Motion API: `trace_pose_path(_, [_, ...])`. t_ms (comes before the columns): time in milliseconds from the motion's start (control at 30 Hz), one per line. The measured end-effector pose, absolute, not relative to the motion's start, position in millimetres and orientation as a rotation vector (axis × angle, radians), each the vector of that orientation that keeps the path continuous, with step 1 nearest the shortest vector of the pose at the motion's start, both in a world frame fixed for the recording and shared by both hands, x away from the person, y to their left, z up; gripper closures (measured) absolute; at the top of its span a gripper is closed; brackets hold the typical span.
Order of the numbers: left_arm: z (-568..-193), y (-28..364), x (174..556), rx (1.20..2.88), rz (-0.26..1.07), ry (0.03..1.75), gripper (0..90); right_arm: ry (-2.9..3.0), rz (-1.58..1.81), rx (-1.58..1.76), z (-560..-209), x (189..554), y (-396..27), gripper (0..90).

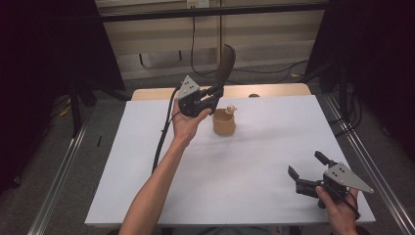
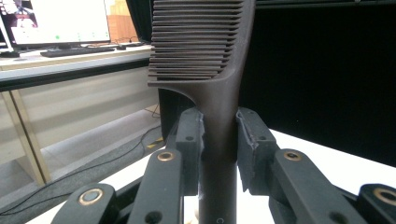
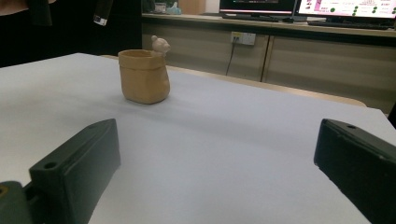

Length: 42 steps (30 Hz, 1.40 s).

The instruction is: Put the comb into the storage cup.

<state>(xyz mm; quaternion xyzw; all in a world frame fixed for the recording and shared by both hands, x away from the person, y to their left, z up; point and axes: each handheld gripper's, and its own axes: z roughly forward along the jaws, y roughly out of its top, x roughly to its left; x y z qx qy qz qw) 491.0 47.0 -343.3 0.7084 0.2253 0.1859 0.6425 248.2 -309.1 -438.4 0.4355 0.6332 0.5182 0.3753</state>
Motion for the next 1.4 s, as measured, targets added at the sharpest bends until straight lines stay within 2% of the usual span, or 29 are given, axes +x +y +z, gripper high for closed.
trace_pose_path(1400, [-379, 26, 512, 1.635, 0.412, 0.553, 72.7, 1.621, 1.328, 1.118, -438, 248, -309, 0.0])
